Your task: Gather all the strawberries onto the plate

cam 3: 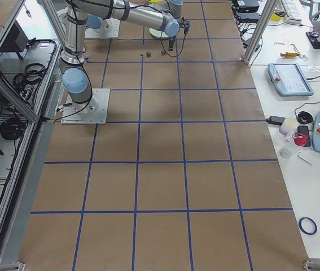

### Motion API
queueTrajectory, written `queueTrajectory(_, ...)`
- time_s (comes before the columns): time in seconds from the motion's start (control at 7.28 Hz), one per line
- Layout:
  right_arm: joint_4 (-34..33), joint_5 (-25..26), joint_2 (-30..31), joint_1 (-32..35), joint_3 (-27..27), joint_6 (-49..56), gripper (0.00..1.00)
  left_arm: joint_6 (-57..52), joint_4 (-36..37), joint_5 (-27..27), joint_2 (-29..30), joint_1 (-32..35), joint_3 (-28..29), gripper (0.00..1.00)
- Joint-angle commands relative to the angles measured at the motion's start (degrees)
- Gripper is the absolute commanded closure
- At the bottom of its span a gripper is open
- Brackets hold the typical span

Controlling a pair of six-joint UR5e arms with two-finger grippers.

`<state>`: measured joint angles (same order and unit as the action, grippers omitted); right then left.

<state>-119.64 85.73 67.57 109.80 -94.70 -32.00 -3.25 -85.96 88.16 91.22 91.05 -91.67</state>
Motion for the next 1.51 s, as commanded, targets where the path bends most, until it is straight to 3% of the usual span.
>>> queueTrajectory(0.0, 1.0, 1.1, 3.1, -11.1, -4.6, 14.3, 0.0, 0.0, 0.0, 0.0, 0.0, 0.0, 0.2, 0.0)
queueTrajectory(0.27, 0.8, 6.4, 7.8, -20.5, -13.4, 33.2, 0.0, 0.0, 0.0, 0.0, 0.1, 0.0, 0.2, 0.0)
queueTrajectory(0.55, 1.7, 5.2, 10.8, -26.3, -14.5, 39.5, 0.0, 0.0, 0.0, 0.0, 0.1, 0.0, 0.2, 0.0)
queueTrajectory(0.69, 3.6, 5.3, 11.5, -26.2, -11.1, 39.8, 0.0, 0.0, 0.0, 0.0, 0.1, 0.0, 0.2, 0.0)
queueTrajectory(0.96, 26.6, 5.1, 12.4, -26.4, 4.5, 39.9, 0.0, 0.0, 0.0, 0.0, 0.1, 0.0, 0.1, 0.0)
queueTrajectory(1.1, 33.3, 5.1, 12.7, -26.4, 8.9, 39.8, 0.0, 0.0, 0.0, 0.0, 0.3, 0.0, 0.2, 0.0)
queueTrajectory(1.37, 34.2, 5.1, 15.2, -26.6, 11.5, 40.7, 0.0, 0.0, 0.0, 0.0, 0.3, 0.0, 0.3, 0.0)
